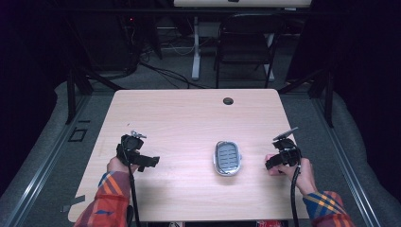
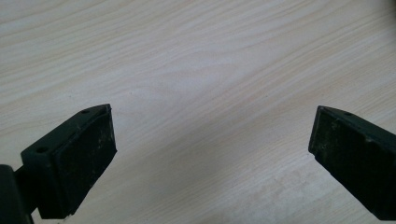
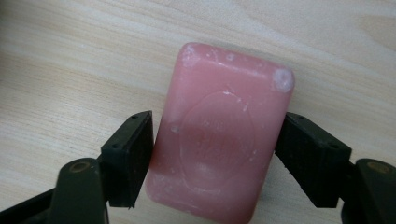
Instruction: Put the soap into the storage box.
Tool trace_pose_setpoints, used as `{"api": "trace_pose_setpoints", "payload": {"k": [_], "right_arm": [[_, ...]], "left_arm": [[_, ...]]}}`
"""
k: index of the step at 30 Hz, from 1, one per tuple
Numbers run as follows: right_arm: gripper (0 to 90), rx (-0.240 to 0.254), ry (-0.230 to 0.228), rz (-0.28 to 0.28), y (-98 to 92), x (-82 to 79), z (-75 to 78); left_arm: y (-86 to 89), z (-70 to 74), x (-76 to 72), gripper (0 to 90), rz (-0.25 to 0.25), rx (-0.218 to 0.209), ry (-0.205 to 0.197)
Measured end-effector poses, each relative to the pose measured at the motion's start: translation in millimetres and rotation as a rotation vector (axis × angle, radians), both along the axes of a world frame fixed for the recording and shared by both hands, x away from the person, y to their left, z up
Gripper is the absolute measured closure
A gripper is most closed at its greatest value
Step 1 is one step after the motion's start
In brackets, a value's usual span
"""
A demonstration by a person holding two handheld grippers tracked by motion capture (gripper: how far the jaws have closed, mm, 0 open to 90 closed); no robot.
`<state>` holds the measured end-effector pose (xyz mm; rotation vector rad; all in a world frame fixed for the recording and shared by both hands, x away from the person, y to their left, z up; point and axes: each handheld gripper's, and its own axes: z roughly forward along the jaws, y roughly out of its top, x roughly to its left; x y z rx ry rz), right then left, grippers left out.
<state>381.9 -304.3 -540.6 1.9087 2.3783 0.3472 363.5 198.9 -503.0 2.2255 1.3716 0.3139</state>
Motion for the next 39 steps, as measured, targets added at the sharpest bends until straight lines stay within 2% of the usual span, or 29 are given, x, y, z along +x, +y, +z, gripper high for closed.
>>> {"api": "trace_pose_setpoints", "payload": {"k": [3,6,7,9,10,11,12,17,26,28,31,33,39], "right_arm": [[35.4,0.007,0.006,-0.004,-1.3,0.4,-1.5],[36.0,0.026,0.010,-0.004,-3.8,1.2,-2.6],[36.1,0.021,0.024,0.011,-5.4,2.0,-1.5],[36.2,0.018,0.024,0.014,-5.4,2.0,-1.4],[36.3,0.015,0.001,-0.002,-2.9,0.8,-2.7],[36.3,0.015,0.001,-0.002,-2.9,0.8,-2.7],[36.3,0.005,0.025,0.029,-4.3,1.8,-1.0],[36.4,0.007,0.028,0.049,-6.4,2.3,1.6],[36.5,0.010,0.010,0.039,-14.6,2.2,9.0],[36.5,0.020,-0.006,0.034,-14.0,1.6,10.9],[36.5,0.004,-0.011,0.049,-12.2,1.6,13.9],[36.5,-0.010,-0.007,0.081,-10.0,1.9,18.0],[36.5,-0.033,-0.016,0.103,-6.9,2.0,25.7]], "left_arm": [[0.1,-0.4,0.5,0.7,-0.003,-0.003,0.000],[0.0,-0.4,0.6,0.7,-0.003,-0.003,0.000],[-0.3,-0.3,0.4,0.7,-0.002,-0.003,0.001],[-0.7,-0.3,0.2,0.7,-0.002,-0.002,0.000],[-0.8,-0.1,-0.1,0.7,-0.003,-0.002,0.001],[-0.9,0.1,-0.3,0.7,-0.004,-0.002,0.000],[-1.0,0.1,-0.5,0.7,-0.003,-0.003,0.000],[-0.6,-0.5,0.0,0.8,-0.007,-0.004,0.001],[-1.0,-0.6,0.2,0.8,-0.018,0.003,0.002],[-0.9,-0.7,0.4,0.8,-0.018,0.003,0.003],[-1.3,-0.9,0.4,0.8,-0.018,0.004,0.003],[-1.4,-0.9,0.3,0.8,-0.019,0.004,0.006],[-1.9,-1.2,0.4,0.8,-0.019,0.006,0.008]]}}
